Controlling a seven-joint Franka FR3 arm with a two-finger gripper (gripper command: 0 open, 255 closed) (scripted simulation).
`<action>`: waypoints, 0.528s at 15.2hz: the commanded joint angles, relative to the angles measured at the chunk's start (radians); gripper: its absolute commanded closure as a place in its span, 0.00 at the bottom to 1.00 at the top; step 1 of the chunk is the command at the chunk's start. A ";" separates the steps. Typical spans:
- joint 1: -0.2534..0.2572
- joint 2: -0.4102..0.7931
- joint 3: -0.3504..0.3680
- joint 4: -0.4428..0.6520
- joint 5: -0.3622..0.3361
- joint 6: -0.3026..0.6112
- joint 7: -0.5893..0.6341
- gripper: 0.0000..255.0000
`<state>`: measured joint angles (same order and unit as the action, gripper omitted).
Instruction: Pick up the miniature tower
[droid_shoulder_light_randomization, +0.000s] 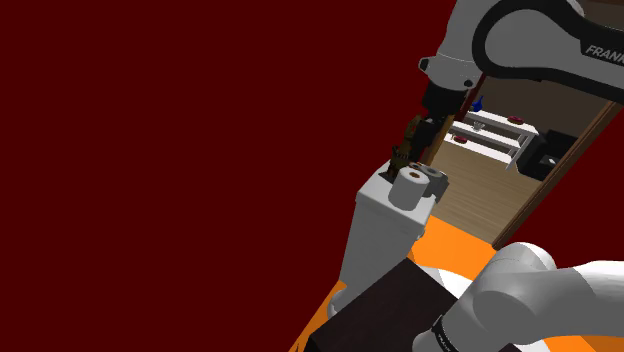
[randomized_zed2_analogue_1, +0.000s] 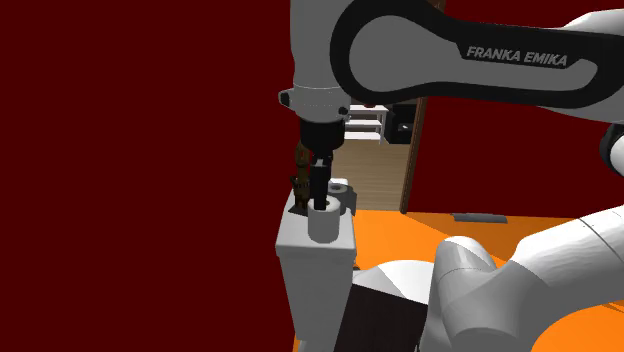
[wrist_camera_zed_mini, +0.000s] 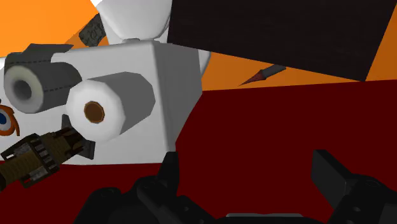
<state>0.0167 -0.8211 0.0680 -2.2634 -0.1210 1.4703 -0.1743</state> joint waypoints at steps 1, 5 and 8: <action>0.000 0.000 0.000 0.000 0.000 0.000 0.000 0.00; 0.003 0.003 -0.135 0.014 -0.034 0.056 -0.157 0.00; 0.011 0.027 -0.237 0.043 -0.049 0.097 -0.275 0.00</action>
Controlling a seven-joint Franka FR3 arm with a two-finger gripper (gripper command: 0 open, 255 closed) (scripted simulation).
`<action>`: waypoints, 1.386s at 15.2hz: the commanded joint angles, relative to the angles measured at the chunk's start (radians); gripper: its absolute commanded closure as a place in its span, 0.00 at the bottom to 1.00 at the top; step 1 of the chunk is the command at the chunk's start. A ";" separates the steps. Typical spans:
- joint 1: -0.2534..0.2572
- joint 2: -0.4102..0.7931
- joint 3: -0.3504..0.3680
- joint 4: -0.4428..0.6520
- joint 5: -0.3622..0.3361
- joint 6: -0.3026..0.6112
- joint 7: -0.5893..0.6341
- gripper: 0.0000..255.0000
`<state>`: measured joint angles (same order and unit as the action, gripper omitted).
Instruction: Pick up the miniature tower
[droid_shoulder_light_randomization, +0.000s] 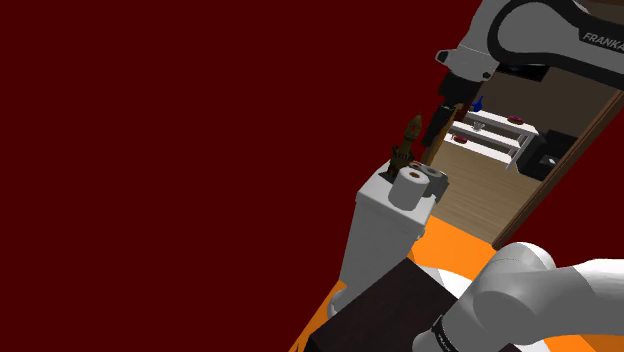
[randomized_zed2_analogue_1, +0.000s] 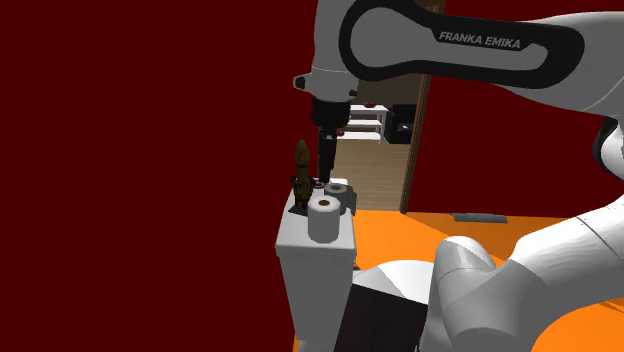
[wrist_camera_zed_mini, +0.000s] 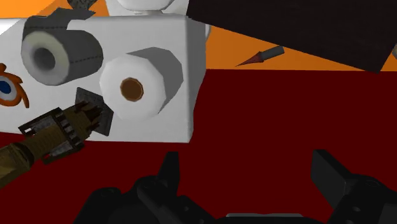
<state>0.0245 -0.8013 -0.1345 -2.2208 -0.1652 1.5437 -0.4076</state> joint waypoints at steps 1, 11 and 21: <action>0.008 0.019 -0.069 0.013 -0.007 0.036 -0.081 0.00; 0.113 0.238 -0.437 0.244 0.074 0.124 -0.496 0.00; 0.312 0.862 -1.081 0.724 0.659 -0.057 -1.121 0.00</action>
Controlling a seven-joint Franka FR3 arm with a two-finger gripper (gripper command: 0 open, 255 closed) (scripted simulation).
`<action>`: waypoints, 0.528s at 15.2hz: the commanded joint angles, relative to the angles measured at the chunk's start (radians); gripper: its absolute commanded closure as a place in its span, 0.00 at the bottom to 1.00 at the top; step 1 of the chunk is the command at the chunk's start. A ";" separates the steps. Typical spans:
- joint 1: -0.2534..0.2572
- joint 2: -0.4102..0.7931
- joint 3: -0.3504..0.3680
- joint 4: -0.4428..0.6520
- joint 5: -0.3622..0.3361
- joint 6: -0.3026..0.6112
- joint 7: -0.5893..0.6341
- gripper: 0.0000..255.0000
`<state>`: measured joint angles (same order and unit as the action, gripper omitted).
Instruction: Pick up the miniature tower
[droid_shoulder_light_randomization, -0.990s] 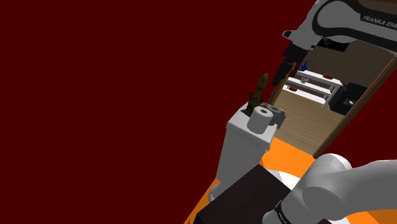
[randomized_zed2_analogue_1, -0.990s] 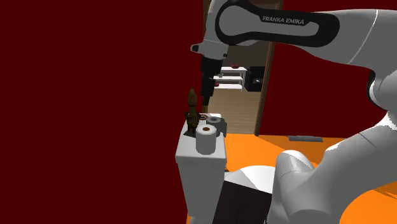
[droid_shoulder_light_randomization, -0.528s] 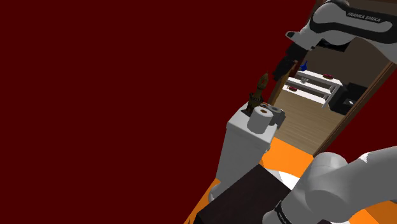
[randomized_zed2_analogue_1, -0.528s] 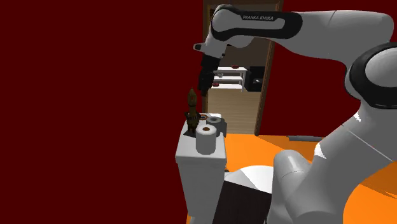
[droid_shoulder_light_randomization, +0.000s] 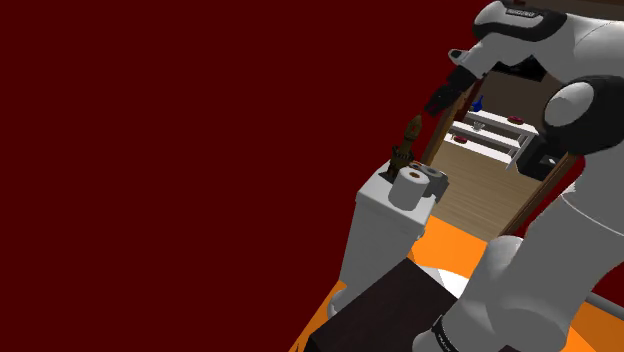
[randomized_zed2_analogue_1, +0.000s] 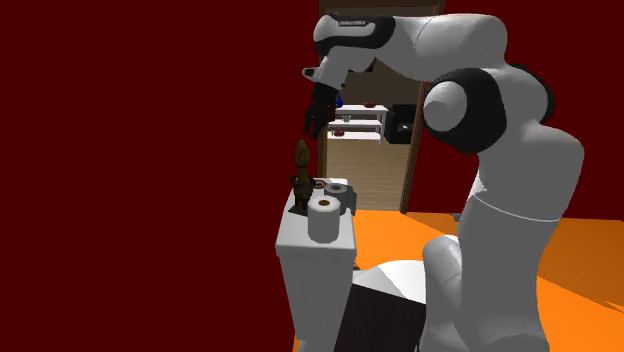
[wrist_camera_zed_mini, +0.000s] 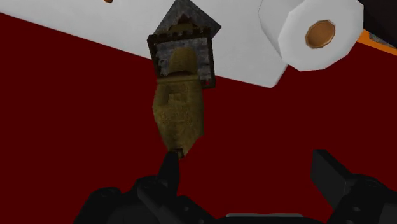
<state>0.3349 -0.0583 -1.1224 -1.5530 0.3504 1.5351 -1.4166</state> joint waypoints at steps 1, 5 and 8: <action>-0.083 0.263 -0.132 0.135 0.296 -0.134 -0.205 0.00; -0.282 0.387 -0.033 0.229 0.424 -0.203 -0.279 0.00; -0.247 0.371 -0.042 0.169 0.406 -0.157 -0.294 0.00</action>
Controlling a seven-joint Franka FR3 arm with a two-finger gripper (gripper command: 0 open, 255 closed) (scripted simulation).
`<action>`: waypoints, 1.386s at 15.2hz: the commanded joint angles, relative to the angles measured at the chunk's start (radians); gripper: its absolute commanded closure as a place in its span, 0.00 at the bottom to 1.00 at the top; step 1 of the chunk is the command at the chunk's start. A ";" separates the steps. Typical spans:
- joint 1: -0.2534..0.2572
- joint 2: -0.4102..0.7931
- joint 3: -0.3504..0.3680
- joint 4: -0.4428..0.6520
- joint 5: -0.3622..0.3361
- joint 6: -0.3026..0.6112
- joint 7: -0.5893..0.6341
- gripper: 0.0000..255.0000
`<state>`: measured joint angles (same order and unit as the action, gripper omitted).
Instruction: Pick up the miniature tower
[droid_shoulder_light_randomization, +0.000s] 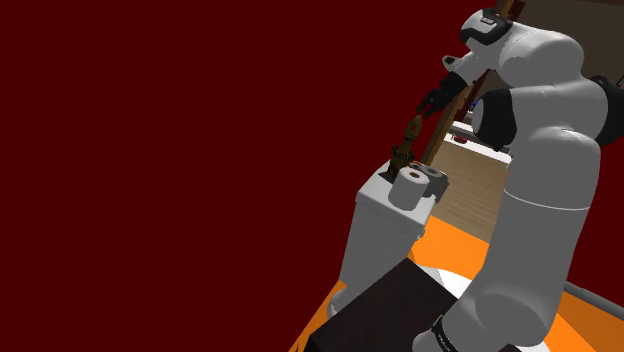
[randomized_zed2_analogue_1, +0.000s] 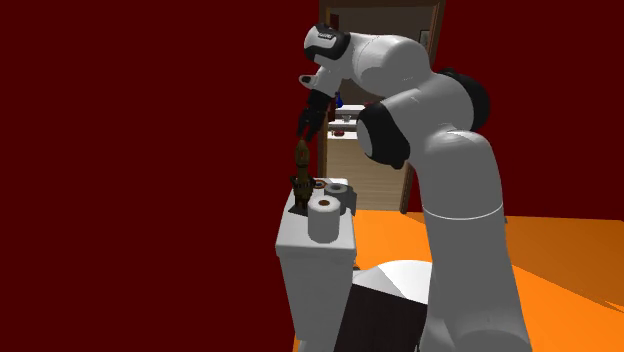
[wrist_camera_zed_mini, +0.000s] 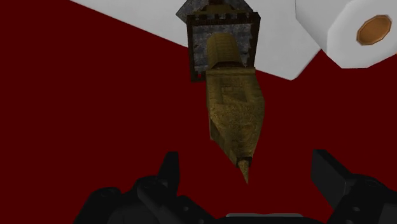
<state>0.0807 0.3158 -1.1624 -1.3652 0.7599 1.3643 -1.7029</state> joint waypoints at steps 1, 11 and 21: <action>0.018 -0.008 -0.005 -0.038 -0.009 0.029 -0.013 0.00; 0.037 -0.019 -0.010 -0.069 -0.019 0.053 -0.020 1.00; -0.047 0.022 0.012 0.072 0.025 -0.055 0.014 1.00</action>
<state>0.0482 0.3311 -1.1541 -1.3175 0.7768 1.3275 -1.6950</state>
